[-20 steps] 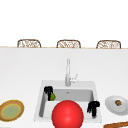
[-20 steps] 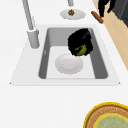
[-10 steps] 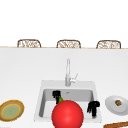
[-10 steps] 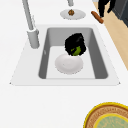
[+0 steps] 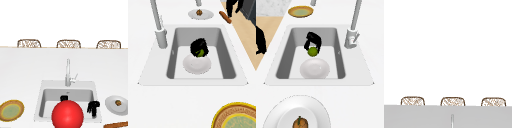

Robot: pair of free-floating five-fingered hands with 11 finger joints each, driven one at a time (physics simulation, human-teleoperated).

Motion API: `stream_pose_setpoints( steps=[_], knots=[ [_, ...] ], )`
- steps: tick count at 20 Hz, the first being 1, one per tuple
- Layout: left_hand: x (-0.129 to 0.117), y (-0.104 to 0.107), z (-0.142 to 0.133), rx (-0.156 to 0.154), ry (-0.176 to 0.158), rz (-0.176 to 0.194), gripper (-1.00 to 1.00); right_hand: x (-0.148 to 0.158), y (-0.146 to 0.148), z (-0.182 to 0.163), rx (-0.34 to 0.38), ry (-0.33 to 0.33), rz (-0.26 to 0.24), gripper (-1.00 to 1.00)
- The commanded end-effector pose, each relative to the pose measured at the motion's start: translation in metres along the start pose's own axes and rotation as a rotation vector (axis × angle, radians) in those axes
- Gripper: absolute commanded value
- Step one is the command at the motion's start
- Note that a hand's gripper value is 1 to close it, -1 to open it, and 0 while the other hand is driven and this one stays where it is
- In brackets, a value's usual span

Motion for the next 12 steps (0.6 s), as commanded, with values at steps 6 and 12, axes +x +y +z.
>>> stream_pose_setpoints(
  steps=[6,12],
  knots=[
    [-0.078,-0.042,-0.036,0.037,-0.003,-0.015,1.00,0.000,0.000,0.000,0.000,0.000,0.000,0.00],
    [-0.115,-0.078,-0.057,0.047,-0.008,-0.041,1.00,0.000,0.000,0.000,0.000,0.000,0.000,0.00]
  ],
)
